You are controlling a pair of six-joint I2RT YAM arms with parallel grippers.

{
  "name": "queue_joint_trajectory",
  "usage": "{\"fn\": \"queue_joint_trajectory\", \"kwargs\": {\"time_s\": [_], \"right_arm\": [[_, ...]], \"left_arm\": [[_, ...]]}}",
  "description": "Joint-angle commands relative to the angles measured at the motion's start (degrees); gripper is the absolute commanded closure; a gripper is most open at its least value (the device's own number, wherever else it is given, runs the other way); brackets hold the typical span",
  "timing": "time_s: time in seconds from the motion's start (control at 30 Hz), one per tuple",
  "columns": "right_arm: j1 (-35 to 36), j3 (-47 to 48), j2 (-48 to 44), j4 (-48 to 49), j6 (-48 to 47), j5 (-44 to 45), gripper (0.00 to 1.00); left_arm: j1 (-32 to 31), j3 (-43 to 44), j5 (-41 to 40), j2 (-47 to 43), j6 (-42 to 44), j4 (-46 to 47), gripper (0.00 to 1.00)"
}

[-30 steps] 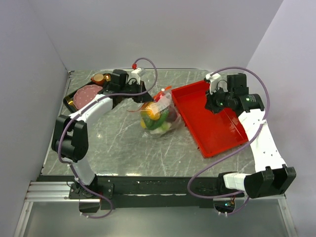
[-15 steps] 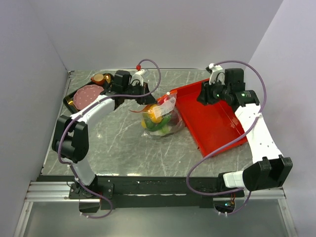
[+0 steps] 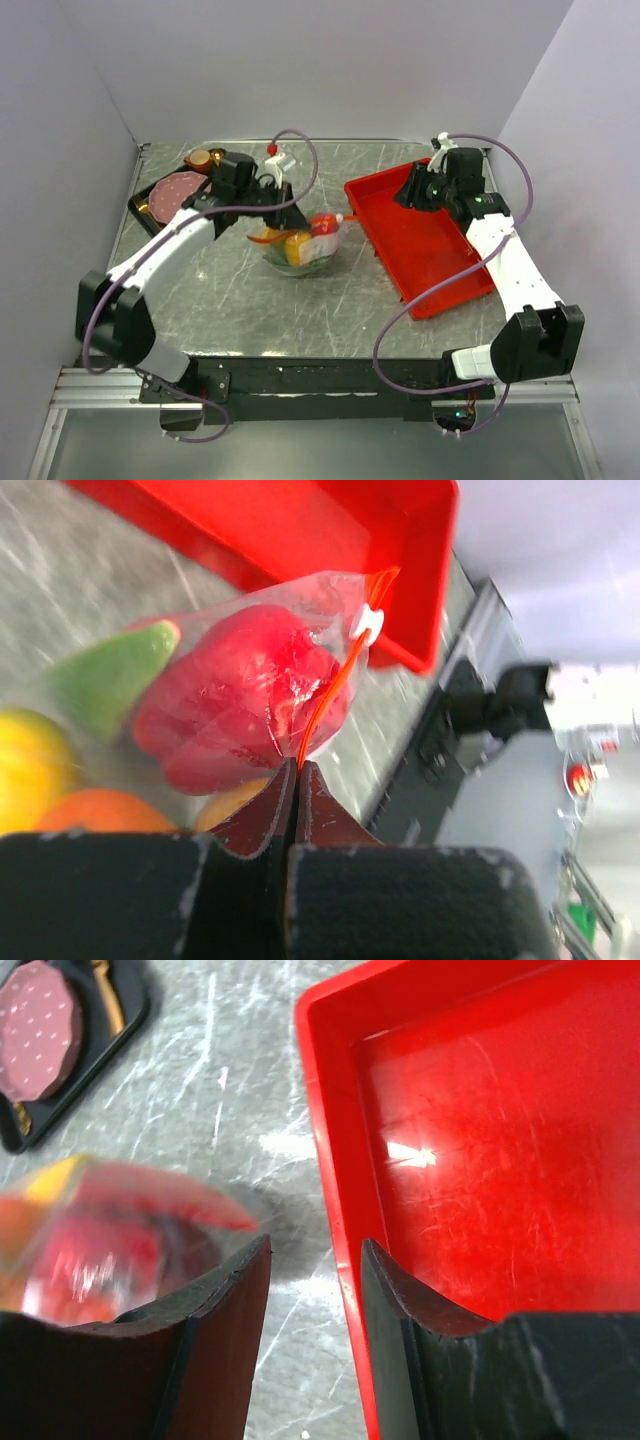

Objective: Place the food in the zip-top bag and seal the zipper
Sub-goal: Place the zipper food storage bag at the center of the board, then reset both arms

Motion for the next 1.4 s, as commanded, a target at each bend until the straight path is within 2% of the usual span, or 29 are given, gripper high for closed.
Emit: {"fn": "queue_joint_trajectory", "kwargs": {"time_s": [0.0, 0.17, 0.33, 0.43, 0.47, 0.53, 0.57, 0.6, 0.67, 0.77, 0.8, 0.9, 0.93, 1.0, 1.03, 1.13, 1.17, 1.2, 1.23, 1.37], "right_arm": [[0.11, 0.06, 1.87, 1.21, 2.64, 3.03, 0.52], [0.2, -4.07, -0.14, 2.69, 3.69, 2.33, 0.52], [0.11, -7.68, -1.91, 3.84, 3.87, 3.12, 0.51], [0.11, -8.47, -2.52, 3.23, 3.43, 3.91, 0.51], [0.11, -8.65, -2.87, 3.23, 3.26, 4.0, 0.51], [0.11, -9.7, -3.31, 3.67, 3.26, 4.26, 0.51], [0.11, -9.96, -3.58, 3.76, 3.08, 4.26, 0.51], [0.11, -10.31, -3.58, 3.58, 2.99, 5.13, 0.51], [0.11, -10.67, -3.58, 3.49, 3.51, 6.8, 0.5], [0.02, -11.11, -3.32, 3.06, 3.87, 9.0, 0.49], [0.11, -11.02, -3.32, 2.97, 4.04, 9.53, 0.48], [-0.15, -11.81, -3.93, 4.02, 5.1, 11.73, 0.43], [-0.24, -11.99, -4.19, 4.45, 5.19, 12.17, 0.42], [-0.42, -12.08, -4.54, 5.42, 5.54, 13.4, 0.42], [-0.59, -11.99, -4.55, 5.51, 5.63, 14.1, 0.42], [-1.29, -11.46, -4.89, 6.04, 5.72, 16.56, 0.42], [-1.56, -11.46, -5.25, 7.26, 5.72, 16.91, 0.42], [-2.08, -12.16, -5.68, 8.32, 5.63, 16.66, 0.36], [-2.17, -12.68, -6.73, 9.54, 5.89, 16.48, 0.36], [-2.79, -15.85, -9.2, 16.14, 5.89, 17.79, 0.29]], "left_arm": [[-3.7, -7.41, -1.8, -6.29, 0.88, -2.64, 0.99], [-6.85, -16.4, -5.16, -8.06, -2.01, 1.92, 0.99], [-12.31, -21.42, -3.23, -10.78, -7.99, 8.07, 0.98], [-16.44, -22.83, -3.14, -10.43, -8.96, 8.35, 0.66], [-18.27, -22.92, -2.97, -10.0, -8.7, 7.47, 0.53], [-21.35, -22.13, -4.45, -10.17, -8.44, 6.06, 0.45], [-22.24, -21.26, -4.03, -11.3, -8.09, 5.97, 0.11], [-22.94, -20.47, -4.81, -12.01, -7.65, 5.1, 0.05], [-23.3, -17.67, -7.7, -14.89, -7.82, 4.04, 0.01], [-23.04, -11.09, -17.52, -17.45, -5.98, -0.96, 0.01], [-22.86, -9.49, -23.82, -17.72, -5.89, -1.84, 0.01], [-19.89, -5.43, -33.01, -17.99, -6.41, -3.61, 0.01], [-16.83, -4.99, -36.07, -17.9, -6.33, -2.65, 0.01], [-12.95, -4.38, -38.64, -16.76, -7.46, -2.12, 0.01], [-8.23, -4.29, -38.56, -16.15, -7.73, -1.94, 0.01], [0.13, -2.18, -40.4, -13.25, -9.23, -2.9, 0.01], [1.47, -1.48, -40.93, -12.29, -8.97, -2.56, 0.01], [2.61, -1.56, -41.72, -12.1, -8.62, -2.03, 0.01], [4.02, -1.48, -42.86, -11.84, -8.79, -1.16, 0.01], [5.0, -2.0, -47.7, -10.7, -10.28, 4.37, 0.01]]}}
